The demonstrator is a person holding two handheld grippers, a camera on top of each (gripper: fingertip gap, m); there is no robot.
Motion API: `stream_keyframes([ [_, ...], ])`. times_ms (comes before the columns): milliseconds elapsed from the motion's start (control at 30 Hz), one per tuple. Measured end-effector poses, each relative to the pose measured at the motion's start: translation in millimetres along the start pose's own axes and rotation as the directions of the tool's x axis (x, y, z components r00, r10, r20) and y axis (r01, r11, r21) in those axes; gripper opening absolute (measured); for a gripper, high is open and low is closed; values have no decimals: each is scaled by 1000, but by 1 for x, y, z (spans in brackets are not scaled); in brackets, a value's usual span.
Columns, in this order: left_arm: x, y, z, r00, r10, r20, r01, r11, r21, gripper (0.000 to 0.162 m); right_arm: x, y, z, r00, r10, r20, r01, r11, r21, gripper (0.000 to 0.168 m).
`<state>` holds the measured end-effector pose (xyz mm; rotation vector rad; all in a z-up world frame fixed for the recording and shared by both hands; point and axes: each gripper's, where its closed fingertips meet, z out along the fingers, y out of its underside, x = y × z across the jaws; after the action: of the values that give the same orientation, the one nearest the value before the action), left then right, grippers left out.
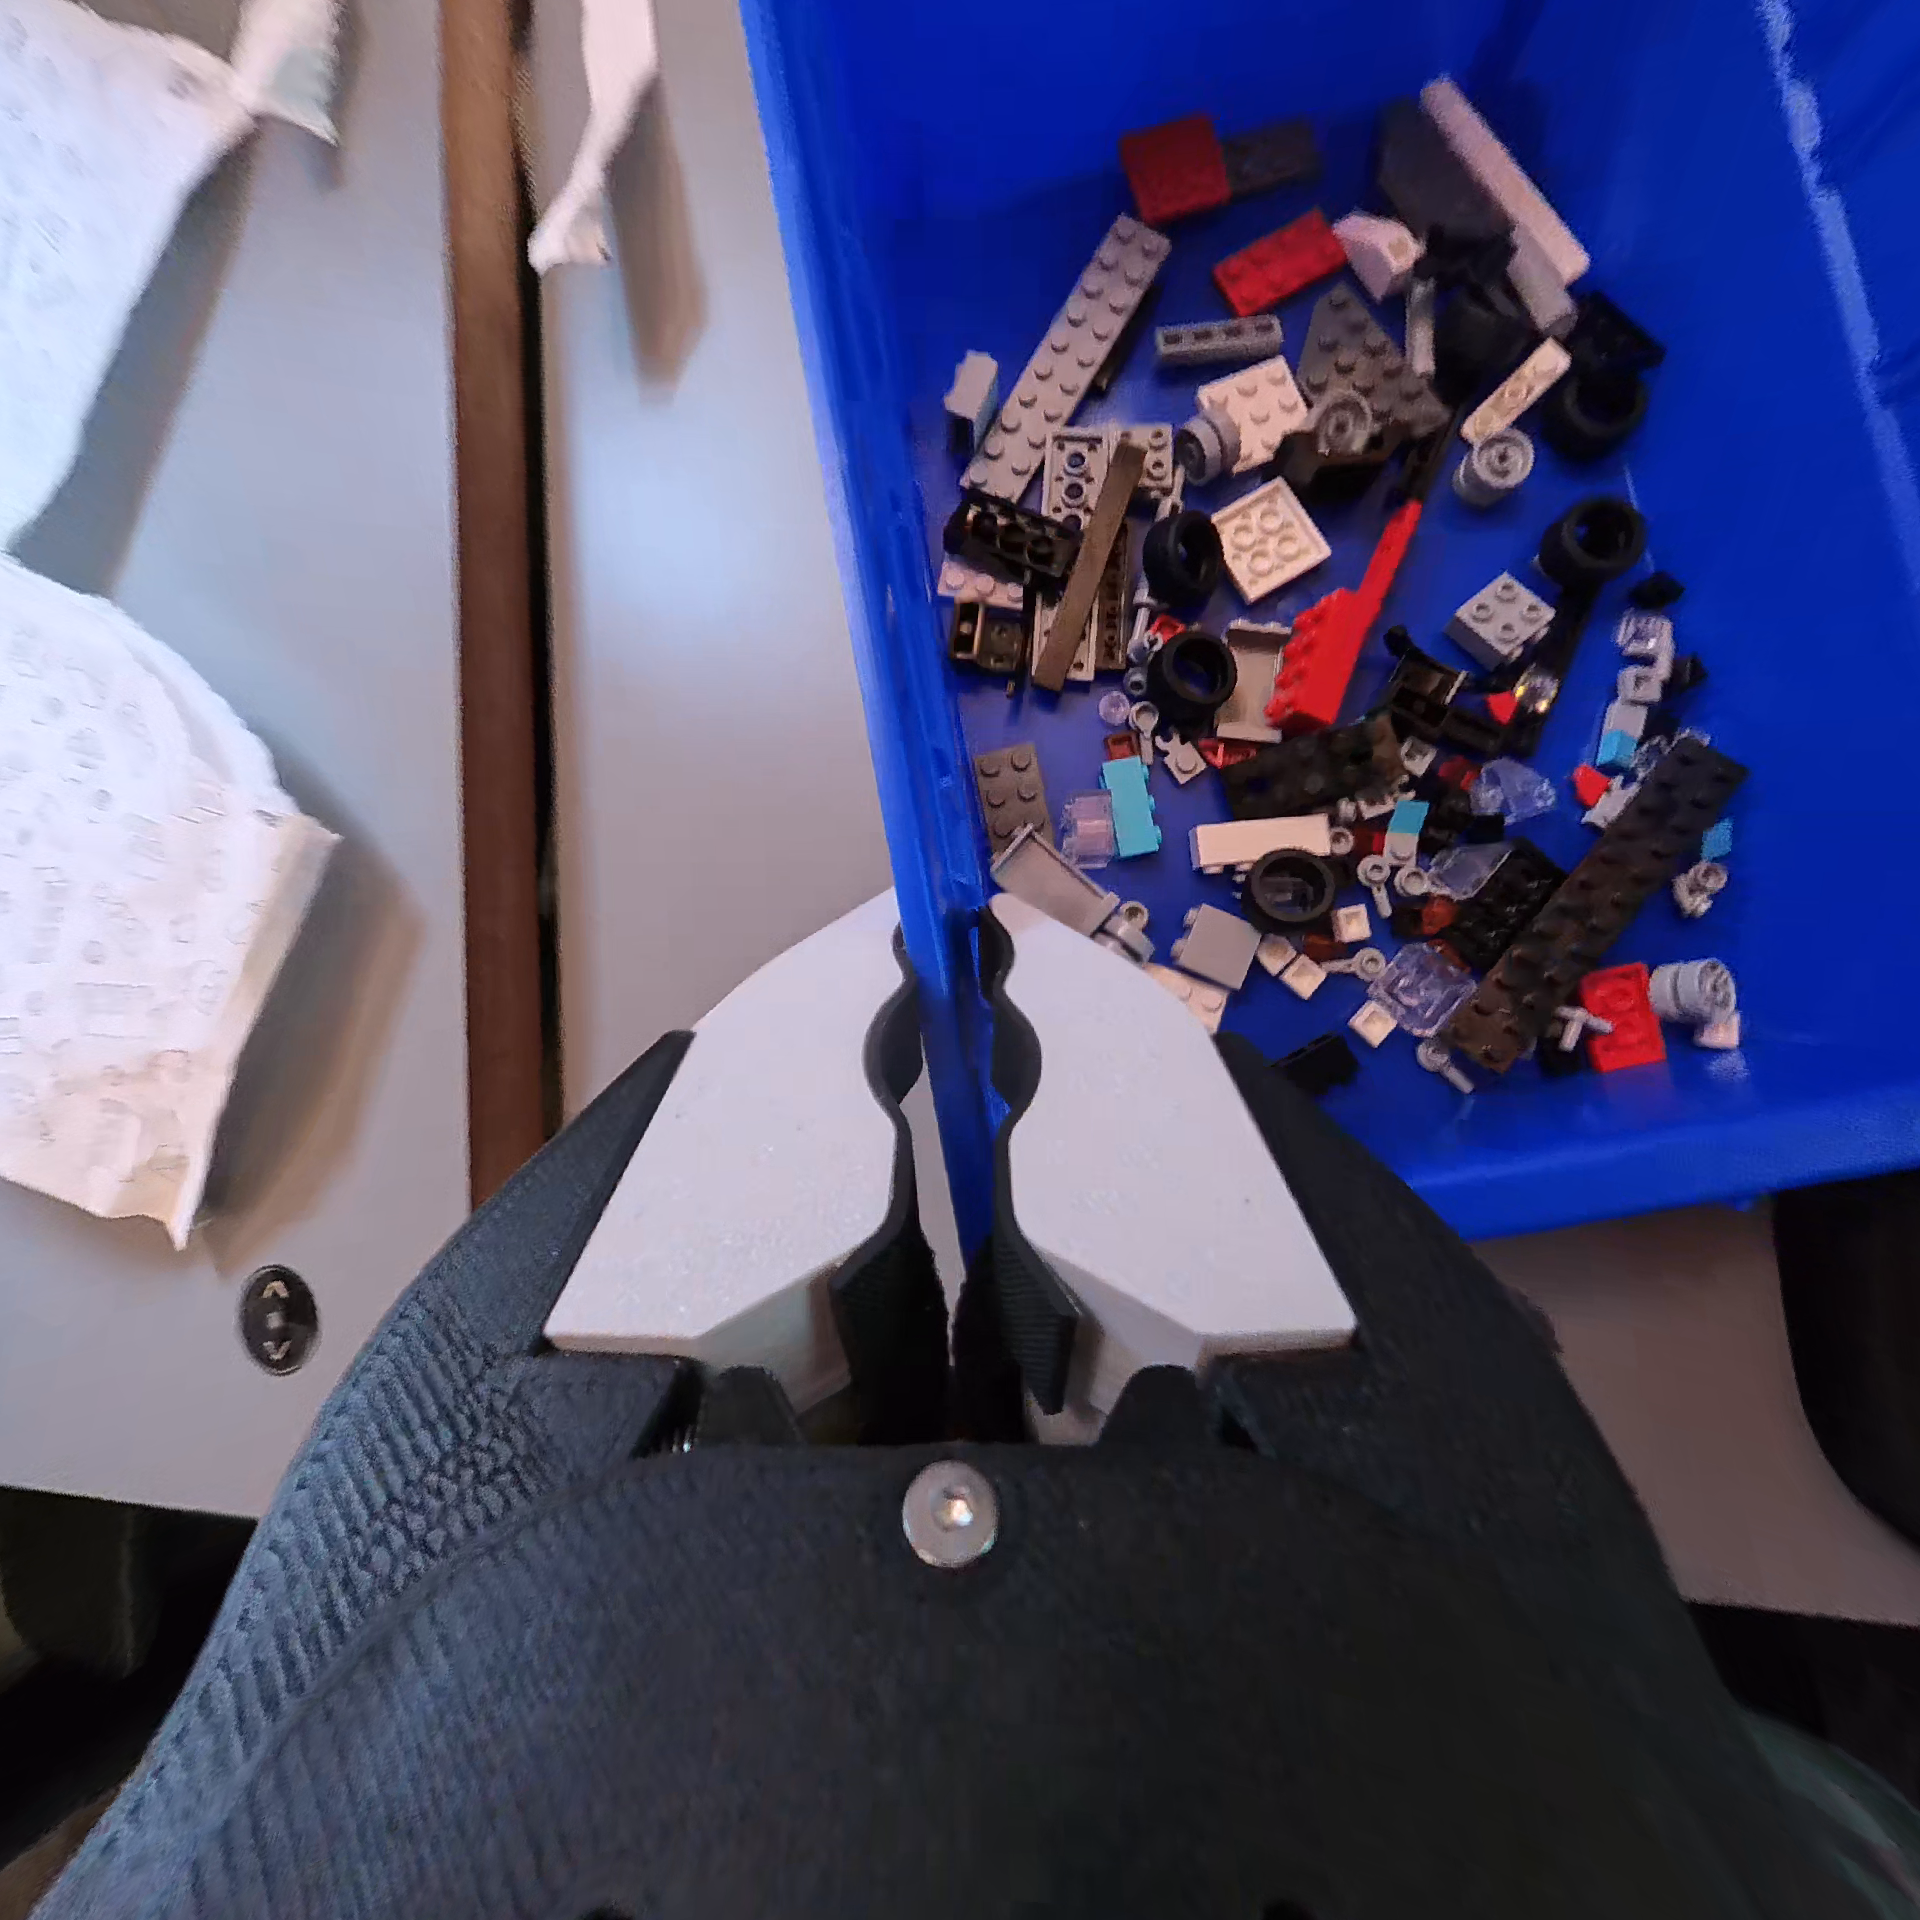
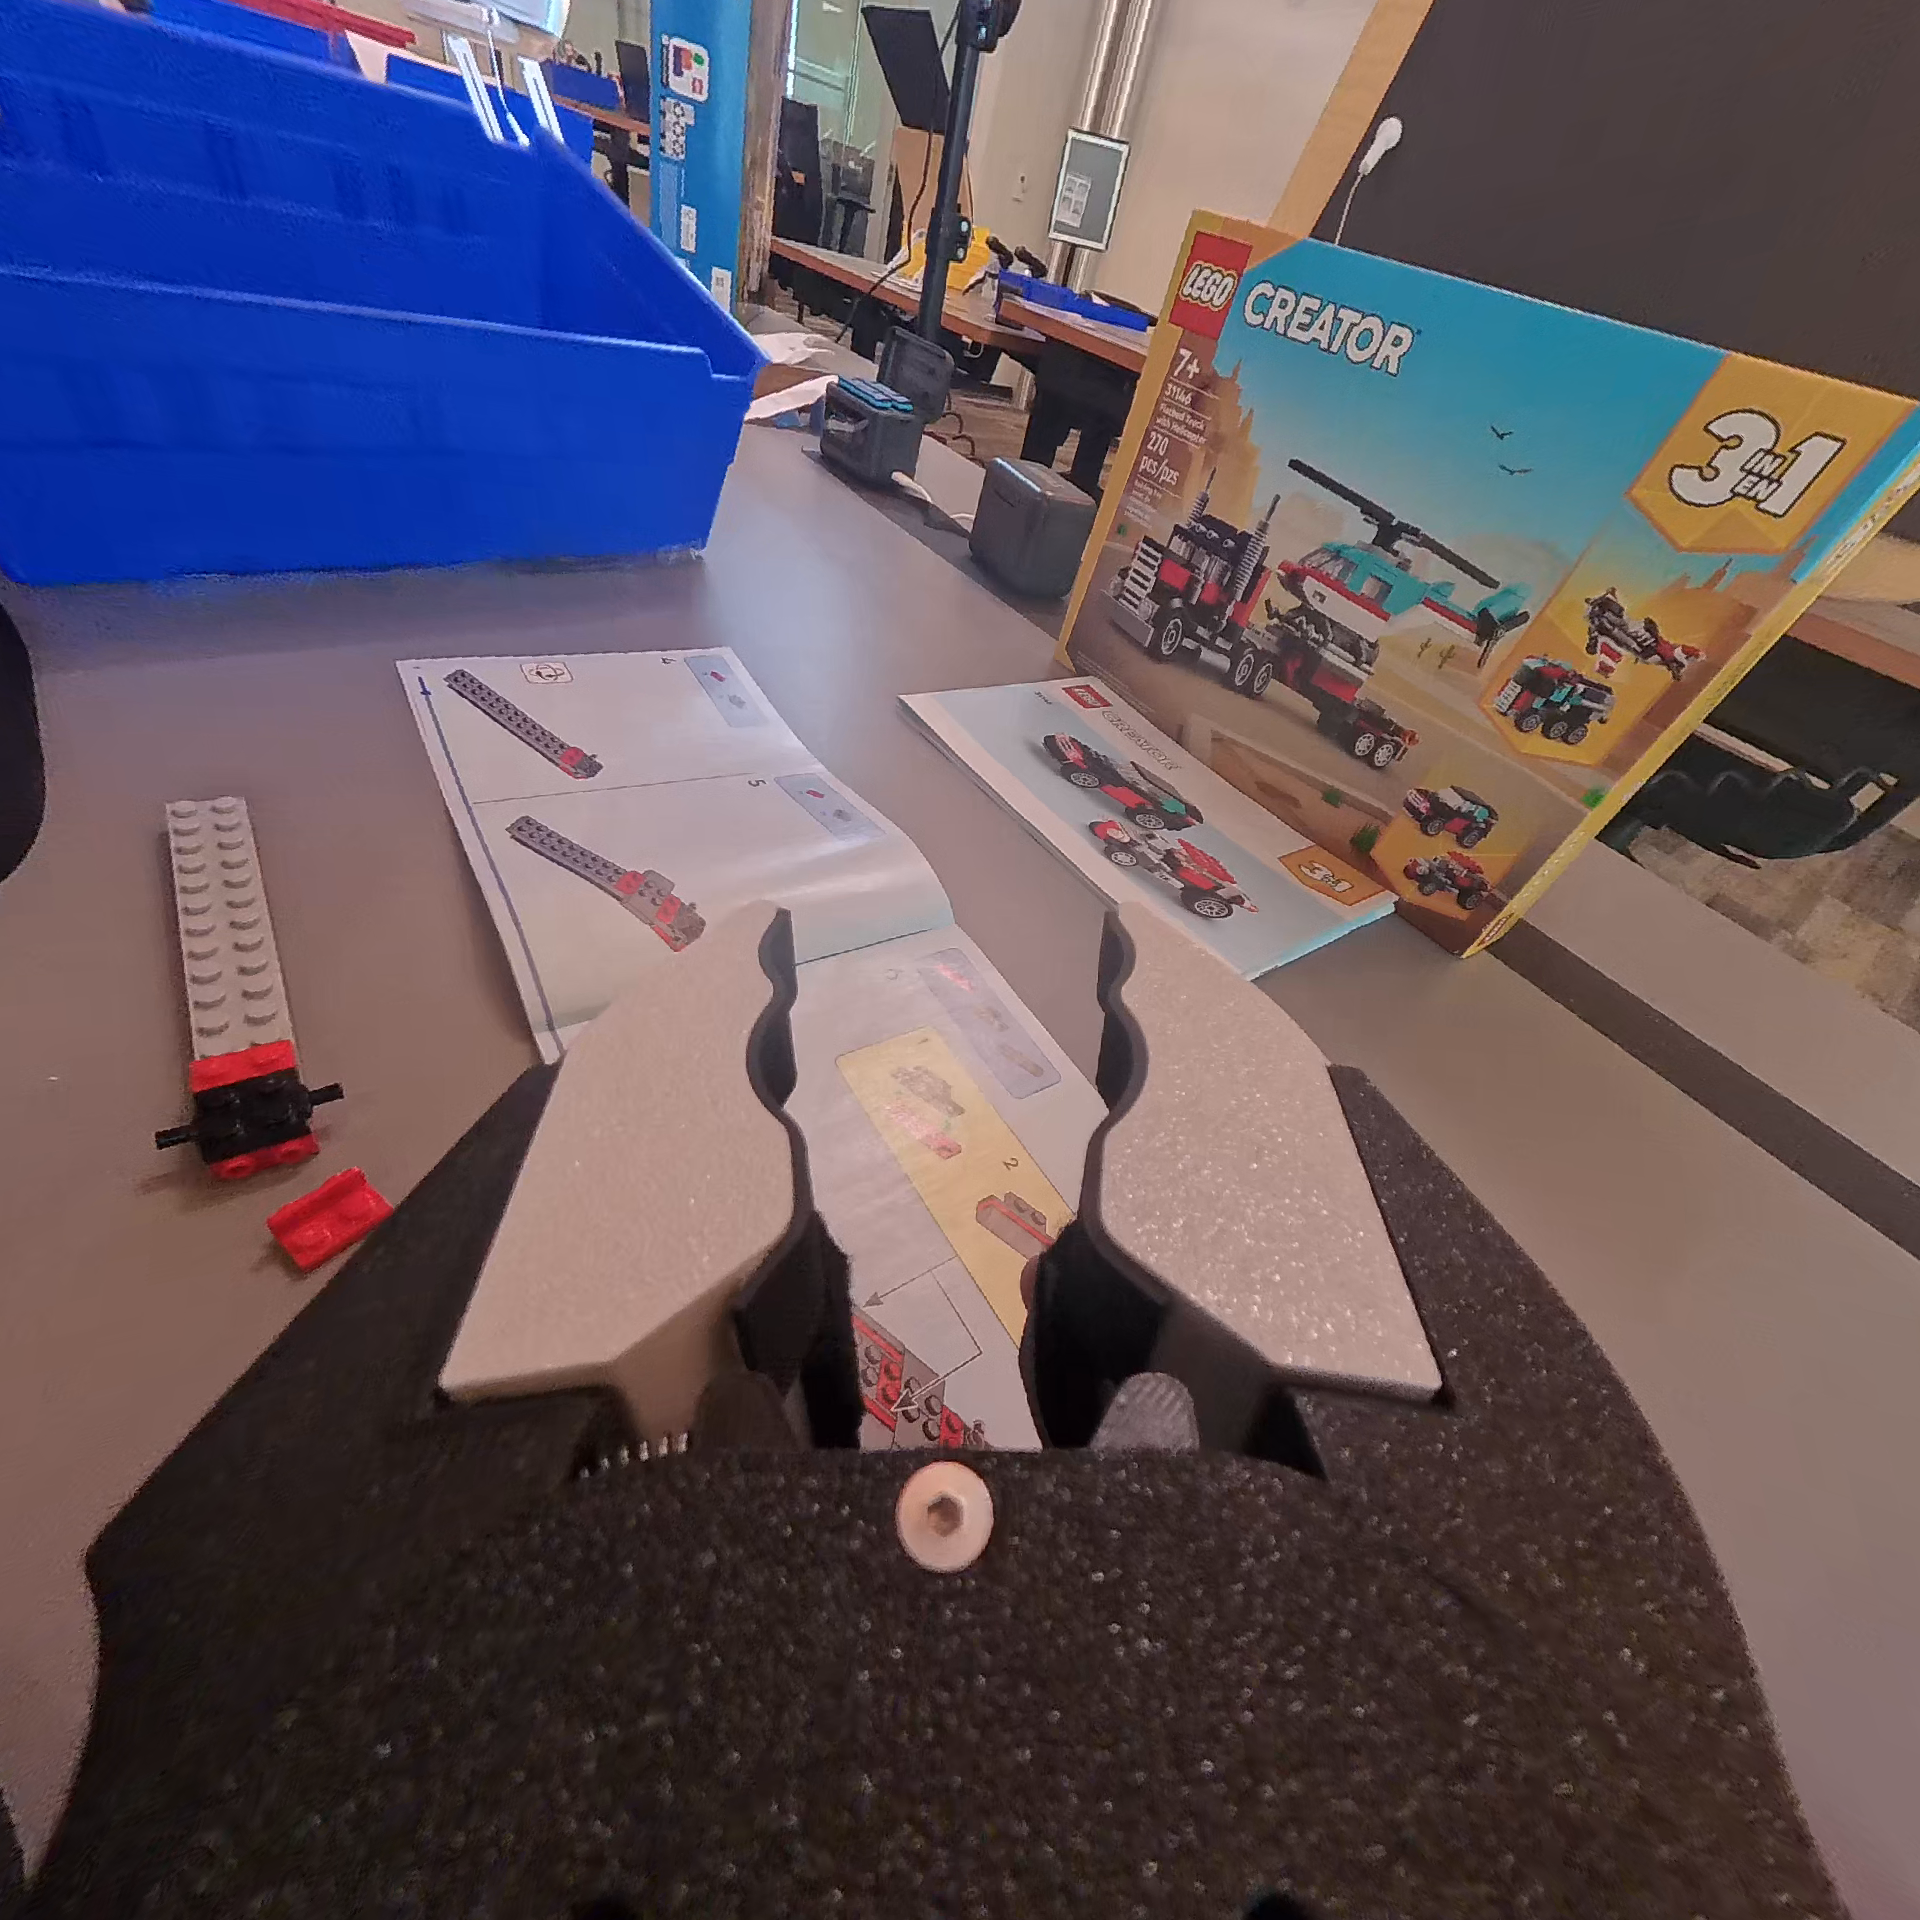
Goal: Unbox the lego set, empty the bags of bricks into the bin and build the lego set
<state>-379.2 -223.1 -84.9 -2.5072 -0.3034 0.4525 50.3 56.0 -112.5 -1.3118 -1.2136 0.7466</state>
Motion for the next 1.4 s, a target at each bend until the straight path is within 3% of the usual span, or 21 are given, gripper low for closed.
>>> stream_keyframes([
  [133,-4,-14,-15,995,31,98,-36,998,52,6,-1,-1,0,1000,-4,3,4,1000,4,56],
  [433,1,-24,-27,986,75,149,-88,993,83,6,-3,-1,0,1000,-10,12,10,1000,-2,56],
  [1400,-6,5,-1,999,-41,22,41,999,-3,7,-5,-1,1,1000,-15,24,15,1000,-6,56],
])
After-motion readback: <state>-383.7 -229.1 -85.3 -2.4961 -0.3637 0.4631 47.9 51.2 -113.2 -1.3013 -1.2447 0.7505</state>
